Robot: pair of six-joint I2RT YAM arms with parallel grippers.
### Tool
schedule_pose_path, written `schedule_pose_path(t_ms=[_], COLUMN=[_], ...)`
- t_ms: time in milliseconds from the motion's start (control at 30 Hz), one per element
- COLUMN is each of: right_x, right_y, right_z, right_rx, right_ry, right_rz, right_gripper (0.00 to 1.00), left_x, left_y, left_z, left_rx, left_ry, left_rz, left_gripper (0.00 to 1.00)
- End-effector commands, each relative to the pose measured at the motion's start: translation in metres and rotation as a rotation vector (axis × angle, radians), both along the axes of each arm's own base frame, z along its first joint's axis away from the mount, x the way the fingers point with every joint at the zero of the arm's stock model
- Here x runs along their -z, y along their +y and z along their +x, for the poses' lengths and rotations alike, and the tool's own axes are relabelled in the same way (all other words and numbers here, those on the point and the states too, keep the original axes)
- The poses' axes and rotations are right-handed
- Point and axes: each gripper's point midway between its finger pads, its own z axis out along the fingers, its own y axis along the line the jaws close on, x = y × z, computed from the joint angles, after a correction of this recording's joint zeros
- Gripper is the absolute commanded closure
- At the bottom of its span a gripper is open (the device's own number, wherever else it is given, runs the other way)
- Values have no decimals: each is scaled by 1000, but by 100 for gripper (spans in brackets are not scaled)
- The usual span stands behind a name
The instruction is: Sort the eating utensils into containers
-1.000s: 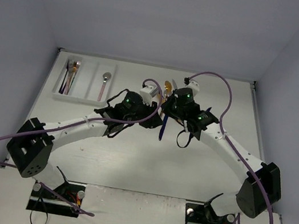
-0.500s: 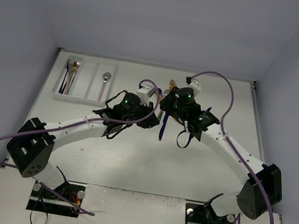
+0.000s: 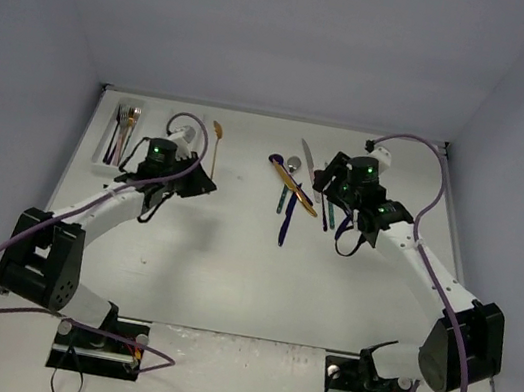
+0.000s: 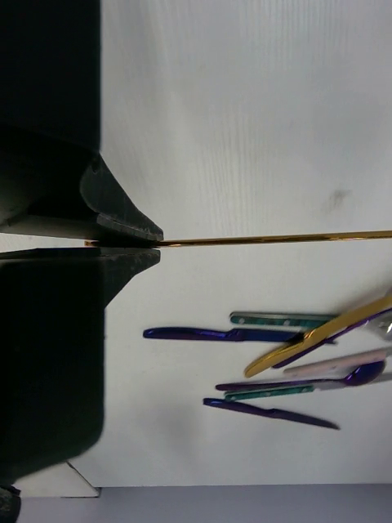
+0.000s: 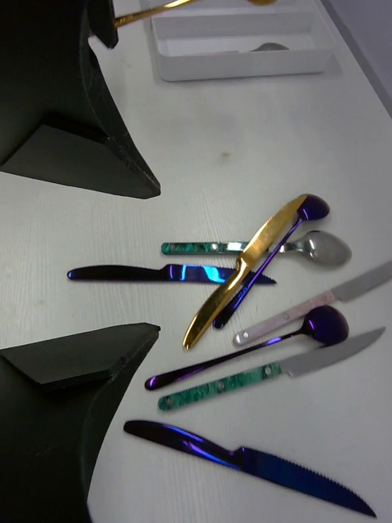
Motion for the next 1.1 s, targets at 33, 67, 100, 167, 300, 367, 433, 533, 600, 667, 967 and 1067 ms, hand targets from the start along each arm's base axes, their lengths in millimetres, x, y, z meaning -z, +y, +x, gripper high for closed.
schedule_pose_path(t_ms=[33,67,100,167,300,367,433,533,600,667,967,1067], right_x=[-28,-28,-27,-25,-22,-22,-20,-18,-17,-15,-7,-6], right_y=[-10,-11,-11,-12,-16,-18,-21,-26,-27,-29,-32,-36], right_z=[-5,-6,-7,-8,-10,-10,-11,-13,-13,-14,-13,-12], right_rx=[-40,-44,-47,-55,-56,-55,-54,-48,-48,-48,-40,-32], right_ry=[-96,-96,-94,-92,-88,-87,-84,-81,-79,-72,-57,-60], right_rz=[-7,-11,-16,-22,-29,-28,-30,-30,-27,-24,-36,-67], right_gripper=[40,40,40,40,40,40,40,39,39,39,39,39], left_x=[-37,-35,-34,-33,-28,-22,-14,6,15,22,30,25], left_y=[38,46,53,68,88,95,105,110,108,105,118,129], left_z=[35,41,47,60,80,88,93,100,101,102,87,83], left_rx=[-11,-21,-28,-43,-36,-28,-28,-11,7,18,-22,-65], left_ry=[-56,-41,-31,-12,35,65,97,160,191,214,274,277], left_rz=[-64,-71,-76,-77,-70,-58,-58,-71,-91,-109,-20,49], left_gripper=[100,100,100,100,100,100,100,100,100,100,84,65])
